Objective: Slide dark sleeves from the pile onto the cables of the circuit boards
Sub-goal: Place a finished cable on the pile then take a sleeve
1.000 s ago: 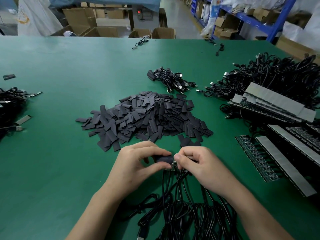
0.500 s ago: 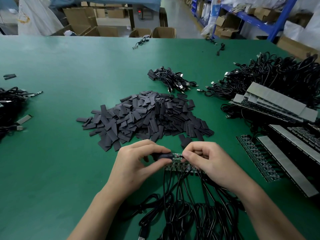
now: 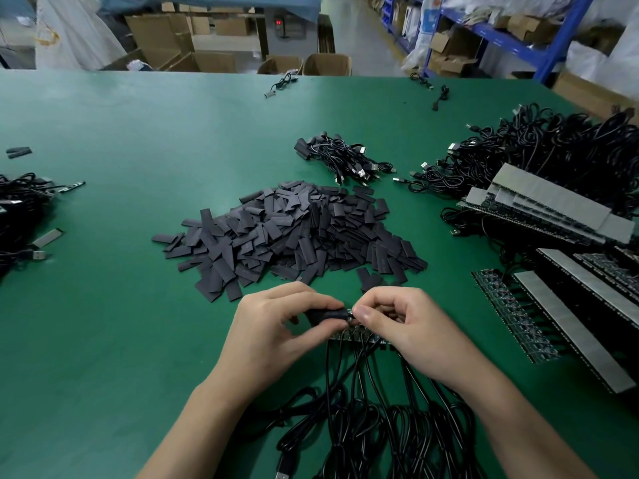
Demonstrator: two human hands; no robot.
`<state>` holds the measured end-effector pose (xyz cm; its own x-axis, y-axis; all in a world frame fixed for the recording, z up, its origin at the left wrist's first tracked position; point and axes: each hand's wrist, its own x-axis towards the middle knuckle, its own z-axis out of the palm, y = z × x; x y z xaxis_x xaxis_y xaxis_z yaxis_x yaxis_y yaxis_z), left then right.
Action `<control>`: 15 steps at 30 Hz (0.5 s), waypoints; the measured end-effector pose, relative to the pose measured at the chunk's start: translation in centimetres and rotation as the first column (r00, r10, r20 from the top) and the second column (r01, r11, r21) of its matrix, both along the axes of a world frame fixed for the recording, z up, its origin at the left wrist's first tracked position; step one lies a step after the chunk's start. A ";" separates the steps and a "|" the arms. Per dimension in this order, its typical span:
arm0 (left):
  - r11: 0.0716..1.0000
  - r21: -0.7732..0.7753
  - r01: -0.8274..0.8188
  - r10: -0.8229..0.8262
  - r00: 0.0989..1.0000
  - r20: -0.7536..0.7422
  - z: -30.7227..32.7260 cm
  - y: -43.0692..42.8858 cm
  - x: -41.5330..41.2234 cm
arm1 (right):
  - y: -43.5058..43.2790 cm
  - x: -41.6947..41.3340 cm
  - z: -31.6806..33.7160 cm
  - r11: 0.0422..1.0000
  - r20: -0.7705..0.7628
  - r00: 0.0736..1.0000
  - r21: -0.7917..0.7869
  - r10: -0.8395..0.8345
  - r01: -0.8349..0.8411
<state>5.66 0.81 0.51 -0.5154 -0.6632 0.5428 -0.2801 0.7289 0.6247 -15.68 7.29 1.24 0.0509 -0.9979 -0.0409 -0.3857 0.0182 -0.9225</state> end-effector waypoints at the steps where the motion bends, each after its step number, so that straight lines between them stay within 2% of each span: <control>1: 1.000 -0.001 -0.002 0.002 1.000 -0.001 0.0 0.0 0.0 | 0.0 0.0 0.0 1.000 0.008 1.000 0.007 0.004 -0.004; 8: 1.000 -0.007 0.008 -0.008 1.000 0.013 -0.2 0.0 0.0 | 0.1 0.2 0.0 1.000 0.024 1.000 0.025 0.002 -0.003; 15: 1.000 0.000 0.021 -0.021 1.000 -0.002 -0.1 0.0 -0.1 | 0.2 0.6 0.2 1.000 -0.035 0.999 -0.003 -0.021 0.021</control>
<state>5.58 0.80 0.36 -0.5282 -0.6523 0.5436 -0.2631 0.7344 0.6257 -15.09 7.53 1.40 0.0288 -0.9988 -0.0396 -0.4170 0.0241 -0.9086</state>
